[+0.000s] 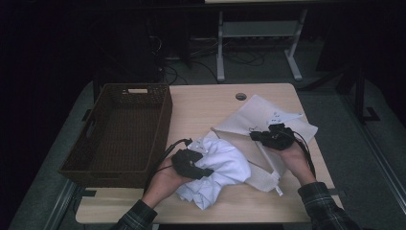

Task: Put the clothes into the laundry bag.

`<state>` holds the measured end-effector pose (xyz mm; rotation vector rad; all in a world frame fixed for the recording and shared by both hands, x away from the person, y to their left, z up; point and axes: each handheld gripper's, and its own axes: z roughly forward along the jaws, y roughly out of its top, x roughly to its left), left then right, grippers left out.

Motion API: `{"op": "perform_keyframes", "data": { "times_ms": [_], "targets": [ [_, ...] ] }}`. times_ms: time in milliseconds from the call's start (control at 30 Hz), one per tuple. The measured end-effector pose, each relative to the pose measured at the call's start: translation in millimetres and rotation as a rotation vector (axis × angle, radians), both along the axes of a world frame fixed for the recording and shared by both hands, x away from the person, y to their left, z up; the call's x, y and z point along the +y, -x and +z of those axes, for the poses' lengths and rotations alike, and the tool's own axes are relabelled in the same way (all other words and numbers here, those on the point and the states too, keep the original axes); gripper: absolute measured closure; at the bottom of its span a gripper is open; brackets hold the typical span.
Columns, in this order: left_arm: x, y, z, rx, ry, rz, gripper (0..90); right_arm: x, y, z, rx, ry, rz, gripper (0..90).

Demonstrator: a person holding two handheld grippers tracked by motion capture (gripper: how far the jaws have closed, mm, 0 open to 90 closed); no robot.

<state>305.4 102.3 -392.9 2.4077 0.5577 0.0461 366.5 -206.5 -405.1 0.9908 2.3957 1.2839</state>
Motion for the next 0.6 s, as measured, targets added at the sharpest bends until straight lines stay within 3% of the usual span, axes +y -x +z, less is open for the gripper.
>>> {"op": "perform_keyframes", "data": {
  "times_ms": [300, 600],
  "targets": [
    [-18.1, -1.9, -1.1, -0.002, 0.003, -0.031, 66.0, 5.9, 5.1, 5.1, -0.005, -0.012, 0.045, 86.1],
    [-28.4, -3.1, -9.1, 0.004, -0.016, -0.042, 66.0, 5.3, 13.0, 26.0, -0.051, -0.058, 0.071, 86.1]
  ]
}}
